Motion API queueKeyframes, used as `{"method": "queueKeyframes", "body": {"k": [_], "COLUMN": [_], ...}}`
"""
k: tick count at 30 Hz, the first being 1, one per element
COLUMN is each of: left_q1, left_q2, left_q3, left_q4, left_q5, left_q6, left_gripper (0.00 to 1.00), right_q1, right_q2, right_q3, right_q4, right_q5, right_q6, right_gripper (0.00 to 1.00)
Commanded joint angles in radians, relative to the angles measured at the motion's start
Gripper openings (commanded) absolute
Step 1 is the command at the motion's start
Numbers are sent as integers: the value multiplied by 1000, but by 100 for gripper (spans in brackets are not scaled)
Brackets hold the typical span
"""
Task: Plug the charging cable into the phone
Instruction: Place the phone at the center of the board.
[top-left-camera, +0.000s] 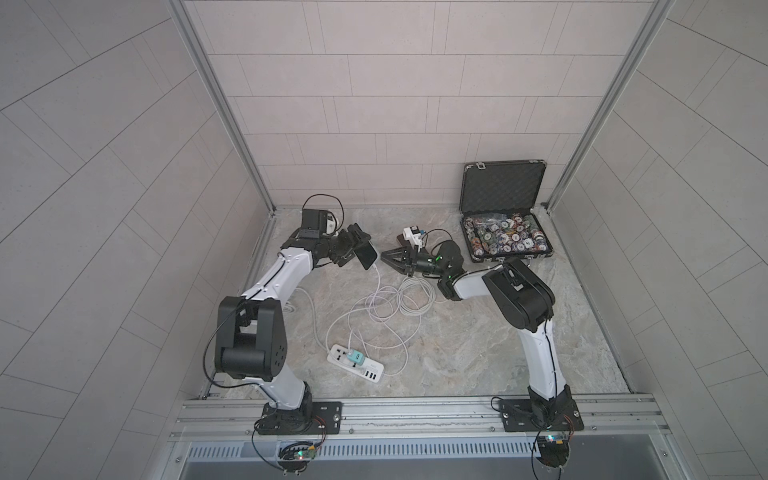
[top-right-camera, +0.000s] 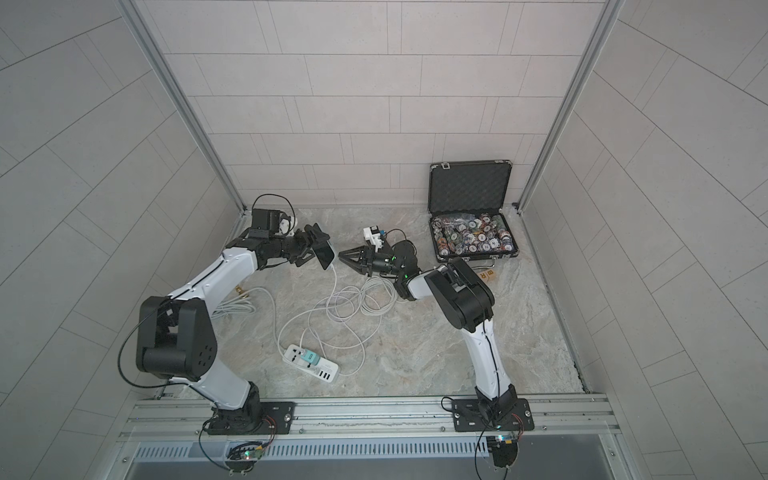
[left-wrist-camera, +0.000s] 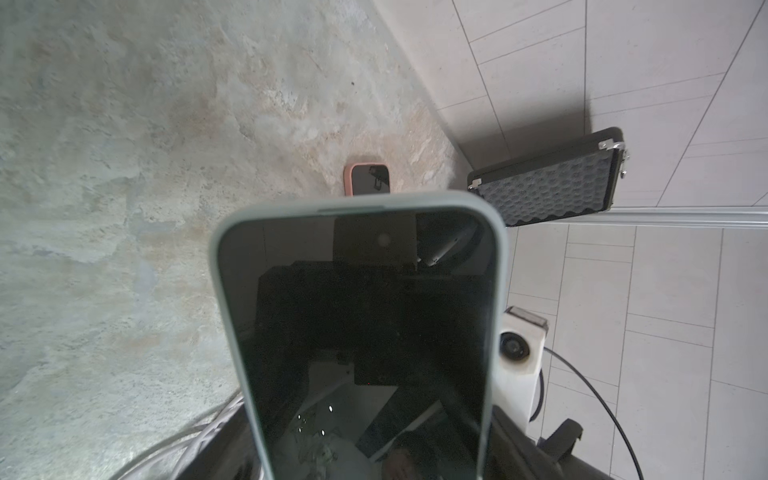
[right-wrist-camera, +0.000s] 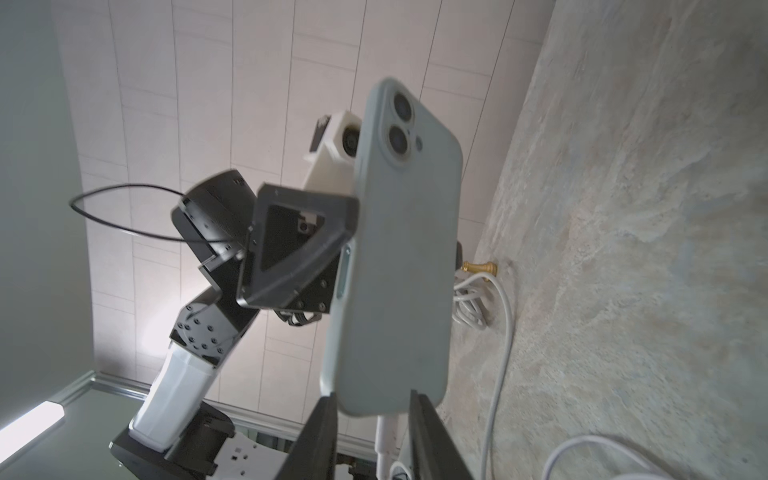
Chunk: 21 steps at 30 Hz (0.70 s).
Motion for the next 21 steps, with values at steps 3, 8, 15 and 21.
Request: {"method": "queueKeyframes", "body": {"k": [3, 8, 15, 21], "left_q1": [9, 4, -54, -107], "left_q2": [30, 88, 274, 451], "left_q3": [35, 98, 273, 450], "left_q4": [-41, -97, -265, -411], "left_q5": [-8, -121, -318, -496], "left_q6": [34, 101, 274, 348], "left_gripper": [37, 37, 35, 33], "right_q1": [-7, -50, -112, -105], "right_q2": [-36, -127, -345, -534], "right_q3": [-64, -168, -240, -190], "right_q4": [63, -98, -595, -1074], "right_q5": [10, 22, 119, 353], "right_q6": [-21, -163, -516, -859], "right_gripper": [45, 57, 67, 68]}}
